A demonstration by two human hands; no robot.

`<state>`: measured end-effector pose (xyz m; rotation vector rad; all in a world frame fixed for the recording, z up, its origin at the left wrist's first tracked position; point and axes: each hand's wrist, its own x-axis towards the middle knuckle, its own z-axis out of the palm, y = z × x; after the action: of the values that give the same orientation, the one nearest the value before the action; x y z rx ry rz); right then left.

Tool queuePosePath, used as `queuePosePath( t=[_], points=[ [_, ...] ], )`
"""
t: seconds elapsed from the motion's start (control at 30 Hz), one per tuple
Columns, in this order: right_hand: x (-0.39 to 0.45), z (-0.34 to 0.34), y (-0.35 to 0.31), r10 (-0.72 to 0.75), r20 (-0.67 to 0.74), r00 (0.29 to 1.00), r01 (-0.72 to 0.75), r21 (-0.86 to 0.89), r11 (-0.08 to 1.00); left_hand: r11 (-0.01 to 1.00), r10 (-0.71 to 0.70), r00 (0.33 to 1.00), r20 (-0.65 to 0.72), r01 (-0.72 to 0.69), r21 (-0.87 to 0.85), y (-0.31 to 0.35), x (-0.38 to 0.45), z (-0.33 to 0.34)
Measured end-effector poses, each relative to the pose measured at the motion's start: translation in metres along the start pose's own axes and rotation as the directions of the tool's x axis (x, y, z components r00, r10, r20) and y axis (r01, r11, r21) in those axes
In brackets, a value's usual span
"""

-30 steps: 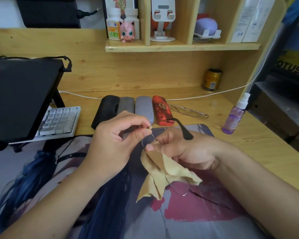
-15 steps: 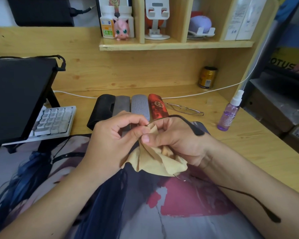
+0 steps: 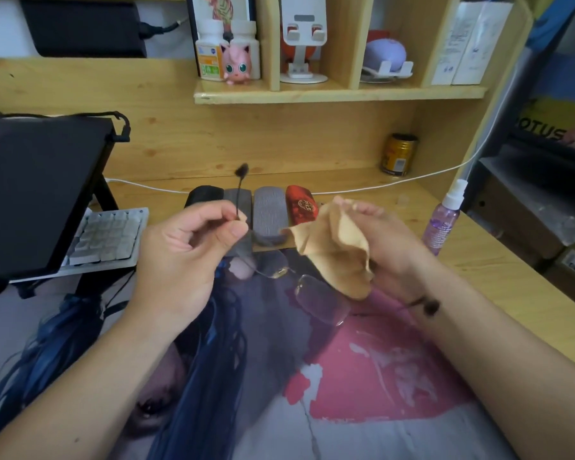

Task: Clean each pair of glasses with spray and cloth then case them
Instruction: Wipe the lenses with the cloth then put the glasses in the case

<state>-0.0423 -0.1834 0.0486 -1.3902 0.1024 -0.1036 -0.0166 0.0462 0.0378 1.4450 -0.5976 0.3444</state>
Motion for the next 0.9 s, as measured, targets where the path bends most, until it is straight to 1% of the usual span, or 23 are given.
queuePosePath(
  t=[0.03,0.07,0.13,0.2,0.33,0.43,0.5,0.57,0.67,0.77,0.8,0.83,0.9],
  points=[
    [0.001,-0.006,-0.006,-0.018,-0.01,1.0,0.018,-0.007,1.0,1.0,0.005,1.0,-0.012,-0.005,-0.002,-0.001,0.001,-0.002],
    [0.001,-0.01,-0.012,-0.03,0.019,0.999,0.03,-0.014,0.999,1.0,0.008,1.0,-0.013,-0.008,-0.005,-0.002,0.001,-0.001],
    [-0.004,-0.015,-0.022,-0.025,0.136,0.99,0.024,0.008,1.0,1.0,0.017,1.0,0.008,-0.017,-0.001,-0.003,-0.001,0.002],
    [-0.01,-0.015,-0.029,0.031,0.233,0.972,-0.042,0.039,0.998,0.998,0.058,0.998,0.019,-0.058,0.034,-0.003,-0.002,0.002],
    [-0.016,-0.008,-0.023,0.158,0.302,0.94,-0.154,-0.036,0.987,0.978,0.164,0.986,-0.041,-0.157,0.135,0.001,0.002,-0.004],
    [-0.02,0.006,-0.01,0.247,0.391,0.887,-0.232,-0.086,0.969,0.953,0.223,0.972,-0.072,-0.202,0.224,0.001,0.003,-0.01],
    [-0.022,0.015,-0.002,0.261,0.453,0.853,-0.235,-0.113,0.965,0.936,0.255,0.965,-0.062,-0.23,0.267,-0.001,0.003,-0.011],
    [-0.024,0.022,0.002,0.273,0.474,0.837,-0.245,-0.121,0.962,0.924,0.273,0.961,-0.052,-0.247,0.291,-0.001,0.002,-0.011],
    [-0.027,0.021,-0.002,0.33,0.464,0.822,-0.296,-0.146,0.944,0.926,0.269,0.96,-0.07,-0.239,0.291,0.0,0.004,-0.013],
    [-0.026,0.017,-0.004,0.345,0.589,0.731,-0.272,-0.213,0.938,0.922,0.279,0.956,-0.087,-0.241,0.303,0.0,0.006,-0.016],
    [-0.026,0.018,-0.001,0.351,0.598,0.72,-0.251,-0.248,0.936,0.922,0.276,0.958,-0.083,-0.24,0.303,0.0,0.006,-0.016],
    [-0.025,0.019,0.001,0.353,0.592,0.724,-0.225,-0.281,0.933,0.924,0.271,0.96,-0.073,-0.238,0.3,0.0,0.005,-0.015],
    [-0.026,0.02,0.003,0.331,0.555,0.763,-0.145,-0.351,0.925,0.923,0.266,0.962,-0.051,-0.24,0.3,0.0,0.004,-0.012]
  ],
)
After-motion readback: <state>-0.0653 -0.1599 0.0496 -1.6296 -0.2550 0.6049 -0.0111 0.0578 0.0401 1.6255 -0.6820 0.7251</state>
